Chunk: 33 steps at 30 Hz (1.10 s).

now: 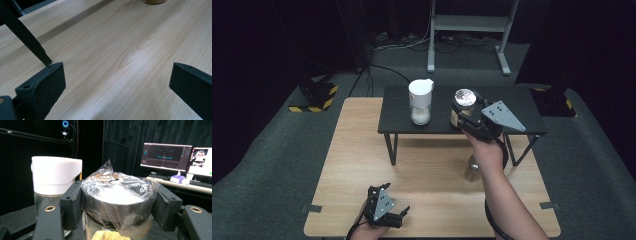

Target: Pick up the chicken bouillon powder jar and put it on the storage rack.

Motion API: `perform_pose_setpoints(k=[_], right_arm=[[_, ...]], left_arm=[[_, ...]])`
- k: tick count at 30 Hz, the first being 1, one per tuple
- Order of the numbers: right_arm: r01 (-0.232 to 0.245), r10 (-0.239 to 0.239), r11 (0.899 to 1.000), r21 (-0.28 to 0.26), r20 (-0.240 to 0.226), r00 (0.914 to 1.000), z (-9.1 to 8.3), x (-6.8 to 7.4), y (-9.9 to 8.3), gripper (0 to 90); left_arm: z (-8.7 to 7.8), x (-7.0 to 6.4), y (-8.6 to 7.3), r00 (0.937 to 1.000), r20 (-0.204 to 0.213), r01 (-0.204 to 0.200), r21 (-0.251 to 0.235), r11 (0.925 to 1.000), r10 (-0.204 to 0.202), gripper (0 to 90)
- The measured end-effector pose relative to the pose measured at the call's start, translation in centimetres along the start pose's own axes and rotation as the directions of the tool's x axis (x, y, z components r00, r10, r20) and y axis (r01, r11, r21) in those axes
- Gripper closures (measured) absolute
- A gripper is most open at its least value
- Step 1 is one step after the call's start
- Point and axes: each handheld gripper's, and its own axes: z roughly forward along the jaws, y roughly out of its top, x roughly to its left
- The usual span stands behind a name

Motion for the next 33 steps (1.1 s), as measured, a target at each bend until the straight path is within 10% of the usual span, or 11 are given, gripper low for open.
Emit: perform_pose_setpoints(k=[33], right_arm=[[-0.02, 0.019, 0.999, 0.033, 0.02, 0.9996, 1.8, -0.3, -0.9, 34.0]], left_arm=[[-0.1, 0.1, -0.1, 0.9999, 0.009, 0.012, -0.008, 0.9999, -0.011, 0.7]])
